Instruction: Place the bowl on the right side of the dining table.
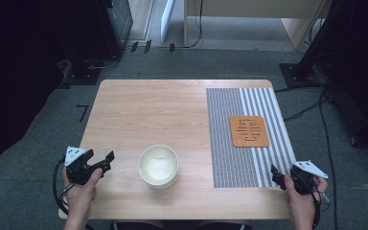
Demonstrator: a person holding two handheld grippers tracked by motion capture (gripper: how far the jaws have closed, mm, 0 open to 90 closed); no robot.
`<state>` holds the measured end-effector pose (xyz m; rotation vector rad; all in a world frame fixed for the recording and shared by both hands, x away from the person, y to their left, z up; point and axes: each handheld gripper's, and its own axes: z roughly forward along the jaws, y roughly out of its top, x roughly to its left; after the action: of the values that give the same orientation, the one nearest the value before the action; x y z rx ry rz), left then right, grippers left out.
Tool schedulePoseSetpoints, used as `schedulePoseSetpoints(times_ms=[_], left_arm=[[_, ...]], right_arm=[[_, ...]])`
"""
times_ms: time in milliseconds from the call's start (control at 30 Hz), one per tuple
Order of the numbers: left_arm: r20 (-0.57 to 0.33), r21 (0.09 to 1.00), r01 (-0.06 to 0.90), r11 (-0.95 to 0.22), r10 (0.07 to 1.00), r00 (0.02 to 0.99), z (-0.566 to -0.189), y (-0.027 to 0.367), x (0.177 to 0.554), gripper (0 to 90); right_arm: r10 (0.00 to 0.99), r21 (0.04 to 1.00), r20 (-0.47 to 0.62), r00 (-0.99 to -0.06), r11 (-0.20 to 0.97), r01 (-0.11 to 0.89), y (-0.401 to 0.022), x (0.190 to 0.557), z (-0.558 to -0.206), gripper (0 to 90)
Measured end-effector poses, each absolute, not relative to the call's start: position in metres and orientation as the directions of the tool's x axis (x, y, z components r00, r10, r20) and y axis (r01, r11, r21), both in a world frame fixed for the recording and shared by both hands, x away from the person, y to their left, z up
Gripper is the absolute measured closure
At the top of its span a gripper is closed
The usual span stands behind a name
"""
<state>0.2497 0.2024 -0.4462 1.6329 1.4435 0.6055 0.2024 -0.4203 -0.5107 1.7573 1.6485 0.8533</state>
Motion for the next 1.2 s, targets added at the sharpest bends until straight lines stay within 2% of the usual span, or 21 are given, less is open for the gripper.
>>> schedulePoseSetpoints(times_ms=[500, 1200], left_arm=[[-0.174, 0.849, 0.528, 0.01, 0.949, 0.262, -0.436, 0.19, 0.246, 18.4], [-0.166, 0.853, 0.521, -0.014, 0.94, 0.297, -0.433, 0.177, 0.244, 18.4]], right_arm=[[0.996, 0.798, 0.089, 0.017, -0.082, 0.597, -0.409, 0.203, -0.497, 18.3], [0.993, 0.829, 0.103, -0.053, -0.056, 0.557, -0.384, 0.202, -0.472, 16.9]])
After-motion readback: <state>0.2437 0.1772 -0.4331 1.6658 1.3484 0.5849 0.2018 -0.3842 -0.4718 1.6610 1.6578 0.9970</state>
